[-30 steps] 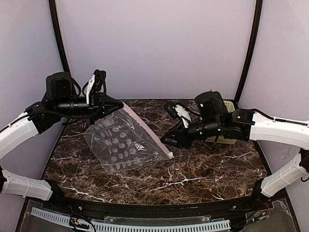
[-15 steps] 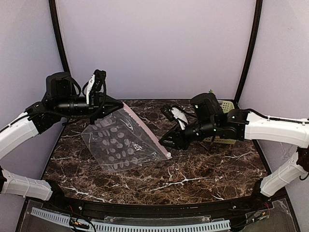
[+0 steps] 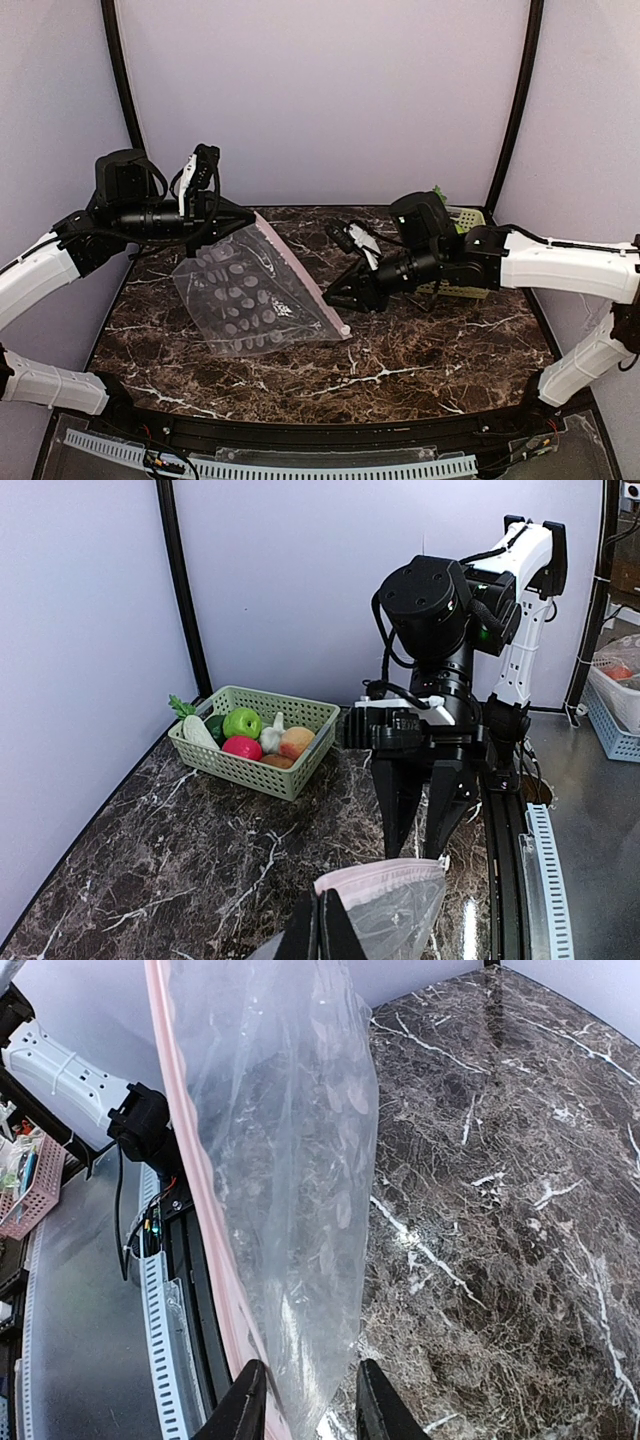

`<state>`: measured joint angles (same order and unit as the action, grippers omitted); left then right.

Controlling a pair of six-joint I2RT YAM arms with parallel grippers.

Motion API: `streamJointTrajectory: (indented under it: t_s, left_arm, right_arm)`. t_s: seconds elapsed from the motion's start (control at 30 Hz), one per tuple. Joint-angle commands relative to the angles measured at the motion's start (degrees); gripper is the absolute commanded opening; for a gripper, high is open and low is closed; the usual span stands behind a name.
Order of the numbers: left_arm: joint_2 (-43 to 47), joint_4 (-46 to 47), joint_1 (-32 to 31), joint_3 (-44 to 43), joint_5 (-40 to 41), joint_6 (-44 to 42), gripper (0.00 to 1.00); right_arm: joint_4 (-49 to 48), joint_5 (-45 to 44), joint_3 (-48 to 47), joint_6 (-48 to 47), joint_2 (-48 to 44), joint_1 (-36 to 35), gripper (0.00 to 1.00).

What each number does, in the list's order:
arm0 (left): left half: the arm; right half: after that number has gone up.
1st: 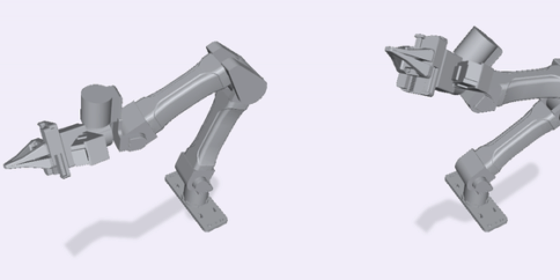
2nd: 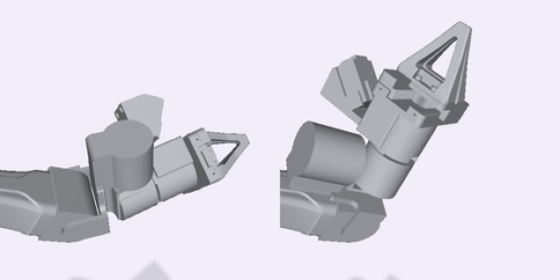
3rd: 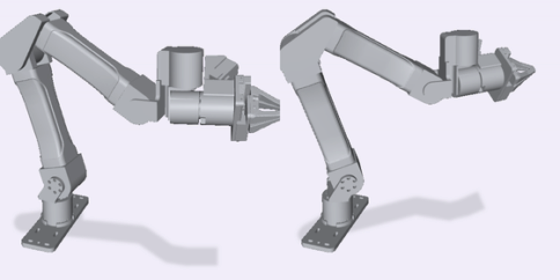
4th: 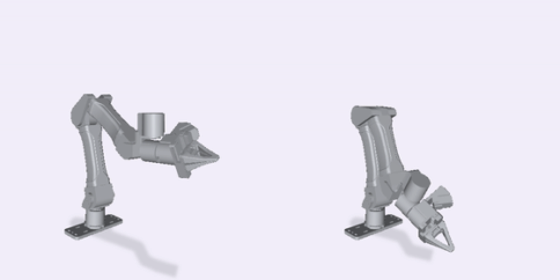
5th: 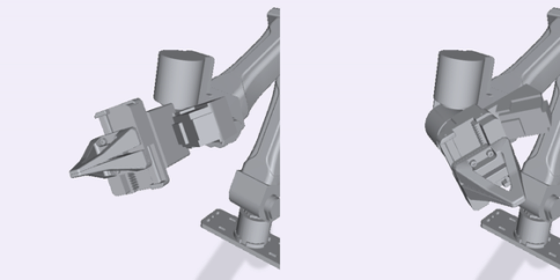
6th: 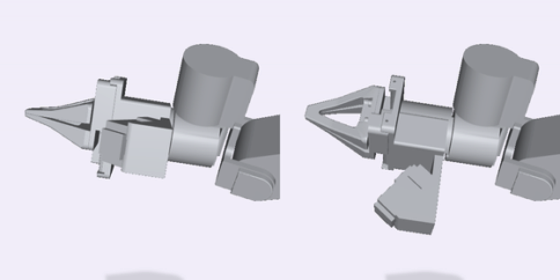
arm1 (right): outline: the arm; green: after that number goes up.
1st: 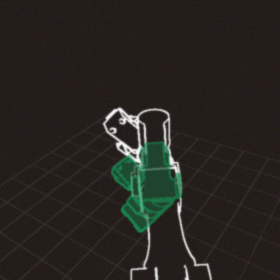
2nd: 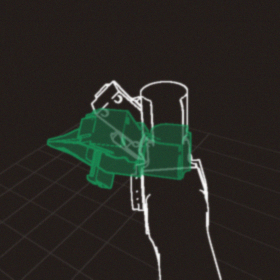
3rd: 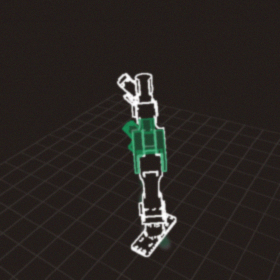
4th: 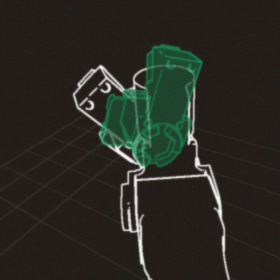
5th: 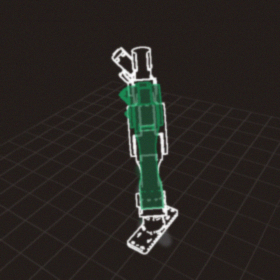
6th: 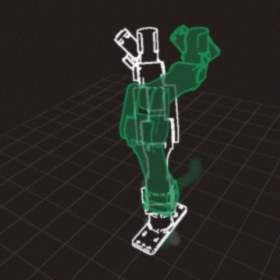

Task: Place the food in the zip-top bag and seal the zipper
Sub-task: Pass from the left arm to the right

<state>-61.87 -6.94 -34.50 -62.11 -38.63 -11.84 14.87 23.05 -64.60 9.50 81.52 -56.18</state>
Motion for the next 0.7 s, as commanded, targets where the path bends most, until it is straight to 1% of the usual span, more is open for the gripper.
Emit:
streamJointTrajectory:
  t_s: [0.0, 0.13, 0.17, 0.23, 0.27, 0.53, 0.67]
  left_arm:
    - [0.34, -0.75, 0.21, -1.27, -0.88, -0.43, 0.01]
    - [0.19, -0.64, 0.22, -1.33, -1.13, -0.37, 0.01]
    - [0.18, -0.59, 0.22, -1.30, -1.16, -0.31, 0.01]
    - [0.09, -0.50, 0.22, -1.26, -1.24, -0.27, 0.01]
    - [0.02, -0.50, 0.22, -1.26, -1.31, -0.18, 0.01]
    - [-0.27, -0.36, 0.22, -1.25, -1.65, -0.13, 0.01]
    - [-0.27, -0.48, 0.22, -1.19, -1.53, -0.25, 0.01]
  right_arm:
    - [-3.28, 3.02, -1.47, 0.38, 0.66, 0.38, 0.30]
    - [-4.83, 3.65, -1.60, 0.95, 0.98, 0.40, 0.29]
    - [-5.05, 3.62, -1.85, 1.08, 1.34, 0.42, 0.28]
    - [-5.14, 3.44, -2.86, 0.98, 2.17, 0.39, 0.20]
    - [-5.04, 3.29, -3.50, 0.92, 2.66, 0.42, 0.18]
    - [-4.73, 2.48, -8.83, -0.47, 5.39, 0.30, 0.16]
    - [-4.59, 2.52, -10.08, -0.79, 6.13, 0.33, 0.11]
